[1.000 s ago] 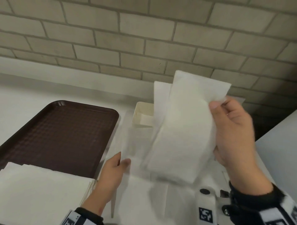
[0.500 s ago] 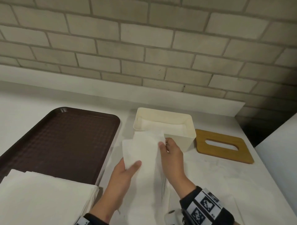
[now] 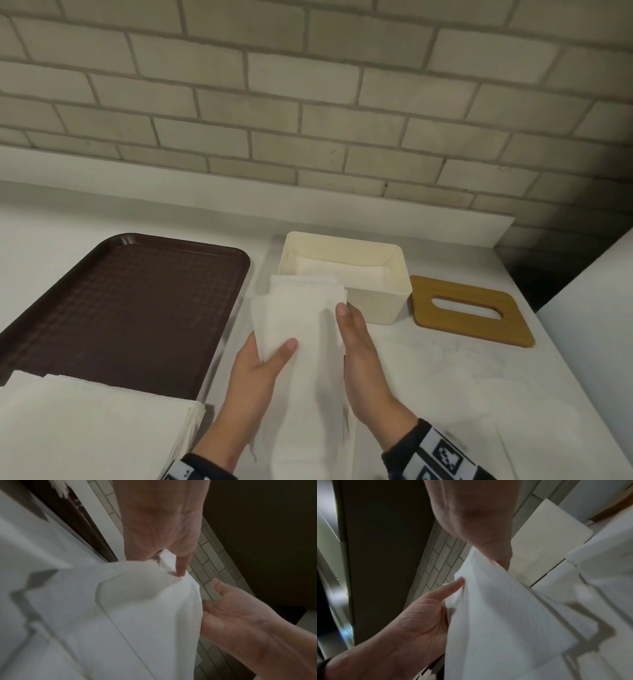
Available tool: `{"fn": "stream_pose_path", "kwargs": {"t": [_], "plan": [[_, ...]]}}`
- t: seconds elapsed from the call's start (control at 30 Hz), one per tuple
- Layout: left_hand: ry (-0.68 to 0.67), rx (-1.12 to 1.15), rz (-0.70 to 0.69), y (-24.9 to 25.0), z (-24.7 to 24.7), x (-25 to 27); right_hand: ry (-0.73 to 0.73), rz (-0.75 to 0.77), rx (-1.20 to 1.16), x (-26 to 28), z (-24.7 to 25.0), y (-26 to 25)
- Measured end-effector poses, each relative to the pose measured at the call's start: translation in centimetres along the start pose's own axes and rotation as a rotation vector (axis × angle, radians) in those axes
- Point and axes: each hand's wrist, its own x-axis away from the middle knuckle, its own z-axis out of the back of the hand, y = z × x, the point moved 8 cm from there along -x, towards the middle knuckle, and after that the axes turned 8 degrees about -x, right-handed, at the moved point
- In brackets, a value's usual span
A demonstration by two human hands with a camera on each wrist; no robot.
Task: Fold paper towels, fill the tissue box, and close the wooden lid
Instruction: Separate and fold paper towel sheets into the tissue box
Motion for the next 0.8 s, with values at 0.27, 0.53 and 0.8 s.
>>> {"fn": "stream_pose_path", "kwargs": {"t": [0.27,0.53,0.8], "plan": [[0.026,0.029,-0.006,0.1,-0.1,0.0,0.093,-0.122,-0.239,0.3,0.5,0.1],[0.067,0.020,-0.046,0.7,-0.6,0.2,0.002,0.033,-0.054,0.5,-0.1,-1.6],[0.192,0.017,-0.549,11.7,0.1,2.0,-0.109,0.443,-0.085,3.1,-2.5,-11.6]]}}
